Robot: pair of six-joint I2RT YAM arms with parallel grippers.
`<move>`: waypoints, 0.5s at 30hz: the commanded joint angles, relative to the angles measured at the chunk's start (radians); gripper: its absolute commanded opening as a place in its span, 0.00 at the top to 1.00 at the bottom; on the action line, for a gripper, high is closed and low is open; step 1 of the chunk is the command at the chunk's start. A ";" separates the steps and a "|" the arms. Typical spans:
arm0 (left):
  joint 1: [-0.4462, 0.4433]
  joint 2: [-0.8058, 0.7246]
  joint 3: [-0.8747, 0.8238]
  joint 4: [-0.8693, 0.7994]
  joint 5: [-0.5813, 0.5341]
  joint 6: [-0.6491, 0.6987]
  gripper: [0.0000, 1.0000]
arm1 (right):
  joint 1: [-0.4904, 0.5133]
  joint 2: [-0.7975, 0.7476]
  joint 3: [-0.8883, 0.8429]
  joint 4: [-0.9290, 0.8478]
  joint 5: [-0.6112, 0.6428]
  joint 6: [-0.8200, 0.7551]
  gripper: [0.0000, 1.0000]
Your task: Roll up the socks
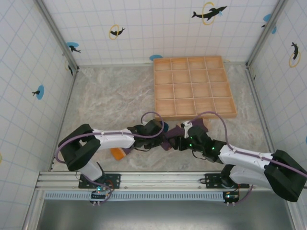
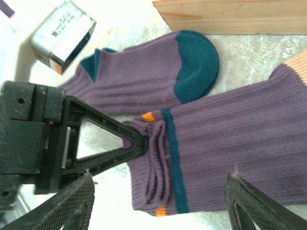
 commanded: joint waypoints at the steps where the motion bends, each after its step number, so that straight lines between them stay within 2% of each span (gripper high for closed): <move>1: 0.015 -0.012 0.014 -0.168 -0.012 0.037 1.00 | 0.044 0.034 0.046 -0.082 0.063 -0.152 0.27; 9: 0.041 0.006 0.103 -0.322 0.000 0.138 1.00 | 0.279 0.062 0.048 -0.058 0.346 -0.409 0.30; 13: 0.043 0.044 0.173 -0.363 0.055 0.193 1.00 | 0.398 0.097 0.045 0.022 0.472 -0.547 0.33; 15: 0.044 0.049 0.164 -0.321 0.108 0.213 1.00 | 0.435 0.120 0.040 0.076 0.508 -0.600 0.35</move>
